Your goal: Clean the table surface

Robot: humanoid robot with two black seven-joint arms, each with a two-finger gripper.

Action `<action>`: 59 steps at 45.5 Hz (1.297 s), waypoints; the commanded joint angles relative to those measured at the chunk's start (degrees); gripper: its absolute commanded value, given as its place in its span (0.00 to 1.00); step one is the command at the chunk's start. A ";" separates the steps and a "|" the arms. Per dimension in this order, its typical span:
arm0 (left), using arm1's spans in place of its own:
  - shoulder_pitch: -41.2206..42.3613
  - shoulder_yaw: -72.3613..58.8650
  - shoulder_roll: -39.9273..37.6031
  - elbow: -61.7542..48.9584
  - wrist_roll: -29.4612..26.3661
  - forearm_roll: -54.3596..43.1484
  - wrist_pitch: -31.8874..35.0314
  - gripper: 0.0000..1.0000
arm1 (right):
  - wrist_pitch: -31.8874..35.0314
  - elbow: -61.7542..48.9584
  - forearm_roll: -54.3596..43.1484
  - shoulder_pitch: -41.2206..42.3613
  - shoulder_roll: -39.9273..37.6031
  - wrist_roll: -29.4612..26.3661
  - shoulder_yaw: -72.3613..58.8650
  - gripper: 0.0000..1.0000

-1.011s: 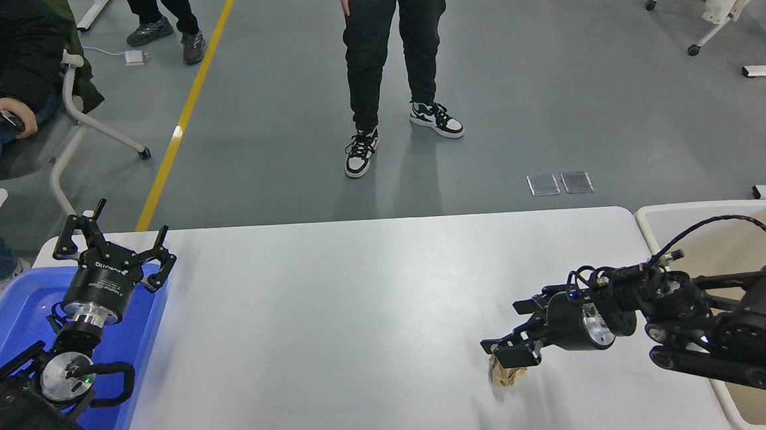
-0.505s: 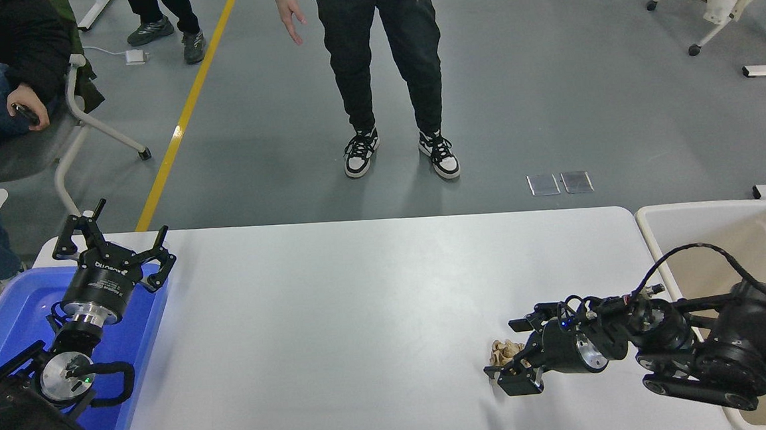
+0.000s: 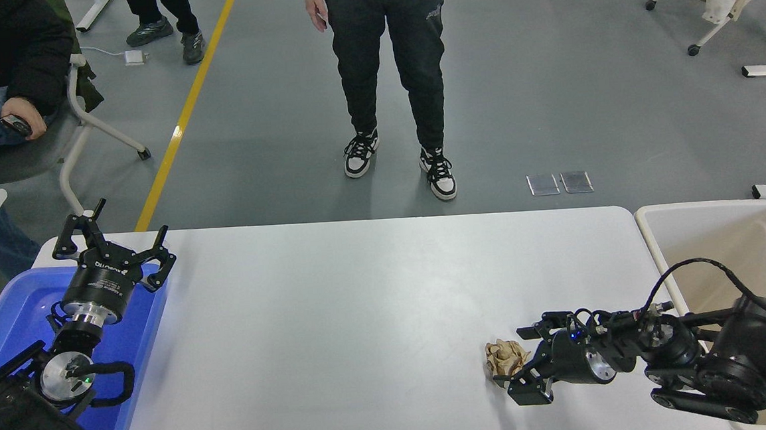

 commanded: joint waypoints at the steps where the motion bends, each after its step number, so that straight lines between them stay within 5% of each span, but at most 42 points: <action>1: -0.05 -0.04 0.01 0.00 0.00 0.00 0.00 1.00 | -0.86 -0.50 0.13 -0.43 0.47 0.46 0.14 0.98; 7: -0.05 -0.04 0.01 0.00 0.00 0.00 0.00 1.00 | -2.08 -1.64 0.22 -0.60 0.99 1.34 0.23 0.82; 16: -0.05 0.05 0.01 0.00 0.00 0.00 0.00 1.00 | -2.09 -3.84 0.93 -0.78 2.58 2.93 0.14 0.29; 30: -0.05 0.05 0.01 0.00 0.00 0.00 0.00 1.00 | -1.91 -4.02 1.19 -0.69 2.66 2.93 0.32 0.08; 31: -0.05 -0.04 -0.08 0.00 0.00 0.00 0.00 1.00 | -1.91 -4.02 1.28 -0.52 2.66 2.93 0.32 0.00; 59: 0.04 0.05 -0.08 0.00 0.00 0.00 0.00 1.00 | -1.74 5.12 10.86 7.56 -7.26 5.03 0.76 0.00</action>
